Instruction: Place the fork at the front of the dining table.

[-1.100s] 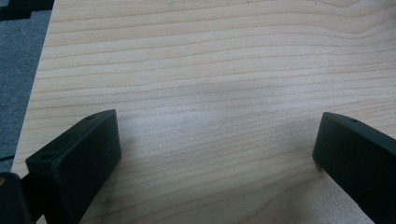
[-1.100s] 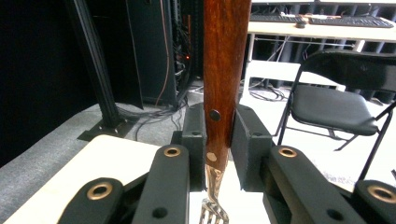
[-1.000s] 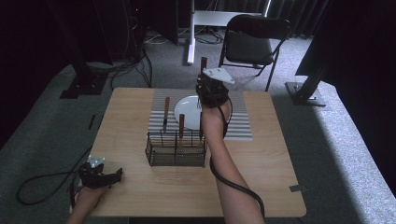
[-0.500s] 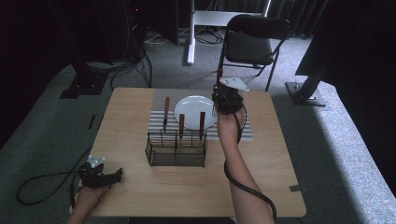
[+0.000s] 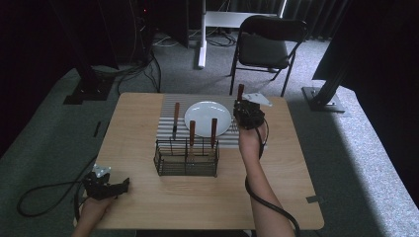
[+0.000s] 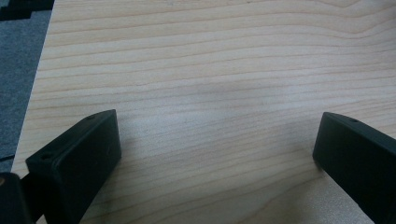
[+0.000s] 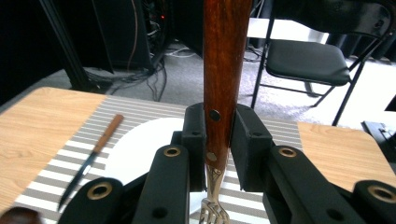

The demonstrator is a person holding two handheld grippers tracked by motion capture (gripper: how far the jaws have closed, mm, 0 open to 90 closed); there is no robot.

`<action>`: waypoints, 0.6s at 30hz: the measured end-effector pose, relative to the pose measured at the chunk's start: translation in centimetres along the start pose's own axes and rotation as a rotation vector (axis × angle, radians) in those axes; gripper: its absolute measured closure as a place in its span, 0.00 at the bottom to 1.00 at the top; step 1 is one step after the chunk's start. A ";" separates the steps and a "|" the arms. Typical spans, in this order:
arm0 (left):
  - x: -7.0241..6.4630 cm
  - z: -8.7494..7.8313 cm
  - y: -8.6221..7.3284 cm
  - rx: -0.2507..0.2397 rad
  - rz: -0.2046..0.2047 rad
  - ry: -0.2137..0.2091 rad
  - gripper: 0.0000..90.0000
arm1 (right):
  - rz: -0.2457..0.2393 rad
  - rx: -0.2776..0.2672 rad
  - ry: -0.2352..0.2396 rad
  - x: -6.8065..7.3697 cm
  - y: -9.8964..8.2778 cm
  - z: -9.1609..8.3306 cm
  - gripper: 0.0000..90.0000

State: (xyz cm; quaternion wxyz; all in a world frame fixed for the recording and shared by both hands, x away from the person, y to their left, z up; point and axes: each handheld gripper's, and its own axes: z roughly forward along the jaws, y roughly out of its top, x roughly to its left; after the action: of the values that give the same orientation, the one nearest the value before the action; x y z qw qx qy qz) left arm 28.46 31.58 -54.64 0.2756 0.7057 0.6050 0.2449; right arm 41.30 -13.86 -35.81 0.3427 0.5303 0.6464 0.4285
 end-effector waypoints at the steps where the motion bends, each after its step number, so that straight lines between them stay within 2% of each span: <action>1: 0.0 0.0 0.0 0.000 0.000 0.000 0.01 | 0.001 0.005 0.004 -0.1 -0.1 0.1 0.85; 6: 0.0 0.0 0.0 0.001 -0.002 0.000 0.01 | -0.009 0.000 0.011 -0.6 -0.5 0.2 0.85; 13: -0.1 0.0 0.0 0.002 -0.008 0.006 0.01 | -0.009 0.026 0.004 -1.5 -1.5 0.8 0.85; 18: -0.1 0.0 0.0 0.002 -0.008 0.006 0.01 | 0.002 0.051 0.032 -1.8 -2.4 1.8 0.85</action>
State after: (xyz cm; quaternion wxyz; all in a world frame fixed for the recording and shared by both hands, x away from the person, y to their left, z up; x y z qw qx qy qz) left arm 28.48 31.49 -54.63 0.2740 0.7030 0.6087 0.2452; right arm 42.31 -15.46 -38.78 0.3184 0.5325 0.6619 0.4207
